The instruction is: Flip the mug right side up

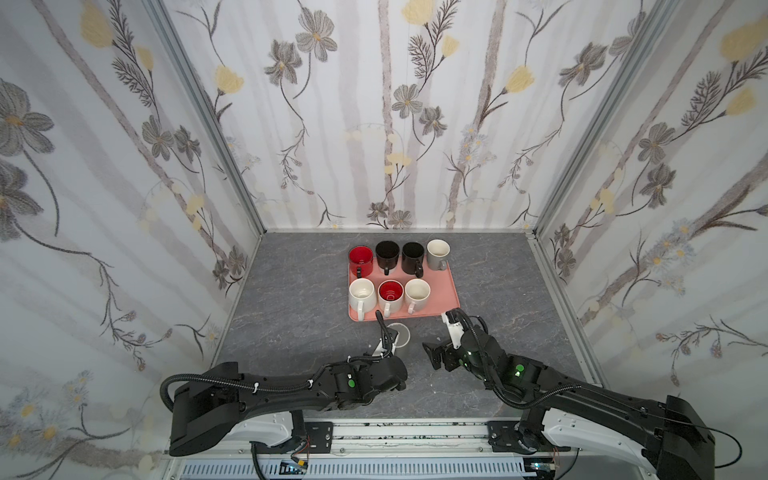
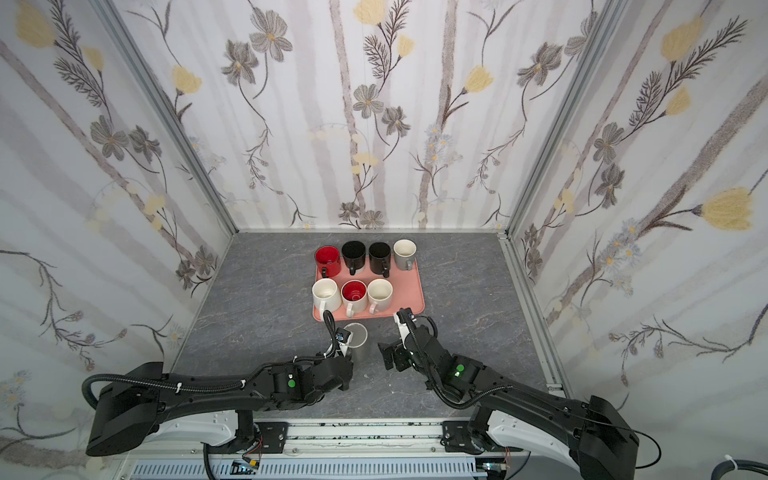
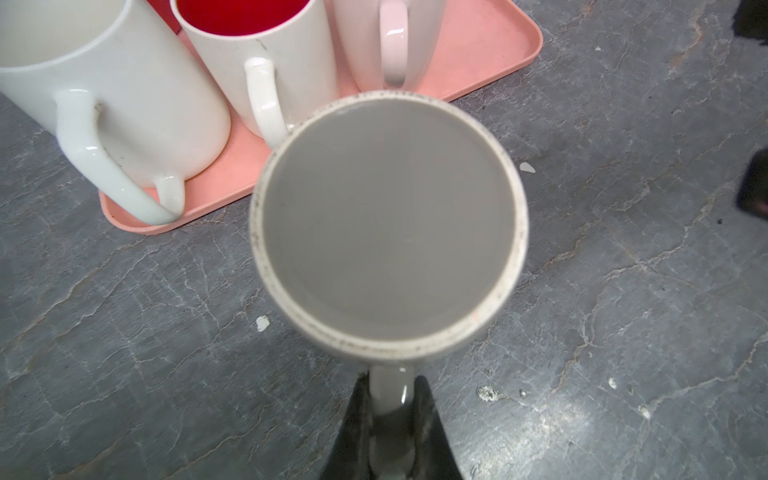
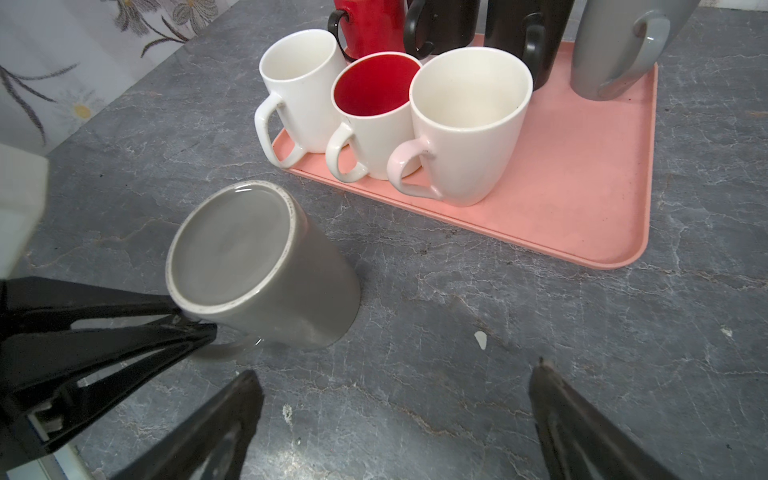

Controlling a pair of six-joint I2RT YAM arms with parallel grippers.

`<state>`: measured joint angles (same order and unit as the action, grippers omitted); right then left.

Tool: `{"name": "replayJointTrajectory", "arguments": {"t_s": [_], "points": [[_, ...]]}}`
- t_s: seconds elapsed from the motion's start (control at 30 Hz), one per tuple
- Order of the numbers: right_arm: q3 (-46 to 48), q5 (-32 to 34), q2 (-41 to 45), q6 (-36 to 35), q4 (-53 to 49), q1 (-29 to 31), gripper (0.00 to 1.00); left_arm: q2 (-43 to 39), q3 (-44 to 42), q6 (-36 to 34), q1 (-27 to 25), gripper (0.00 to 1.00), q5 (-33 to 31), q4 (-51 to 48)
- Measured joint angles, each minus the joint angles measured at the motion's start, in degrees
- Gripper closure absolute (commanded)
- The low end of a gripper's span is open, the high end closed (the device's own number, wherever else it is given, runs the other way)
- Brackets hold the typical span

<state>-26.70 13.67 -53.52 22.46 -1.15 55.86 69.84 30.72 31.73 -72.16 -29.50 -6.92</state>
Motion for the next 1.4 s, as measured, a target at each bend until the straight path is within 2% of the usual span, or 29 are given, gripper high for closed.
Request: {"name": "replayJointTrajectory", "arguments": {"t_s": [0.4,0.8,0.9,1.13,1.4], "points": [[4.0,-0.6,8.1,1.6,4.5,0.0,0.01,-14.8,-6.3,-0.9,0.0,1.0,-0.1,2.6],[7.5,-9.1,15.8,4.6,16.4,0.0,0.02,-28.3,-7.8,-3.6,3.1,1.0,-1.9,13.0],[7.1,-11.0,15.1,5.6,18.6,0.0,0.03,-28.8,-7.4,-4.8,4.5,1.0,-1.9,16.1],[6.4,-13.3,12.7,6.0,20.2,0.1,0.05,-26.8,-6.1,-6.1,5.1,1.0,-0.9,16.5],[6.4,-12.1,12.8,6.2,19.6,0.1,0.06,-21.9,-6.0,-6.0,4.9,1.0,1.3,14.8]]}}
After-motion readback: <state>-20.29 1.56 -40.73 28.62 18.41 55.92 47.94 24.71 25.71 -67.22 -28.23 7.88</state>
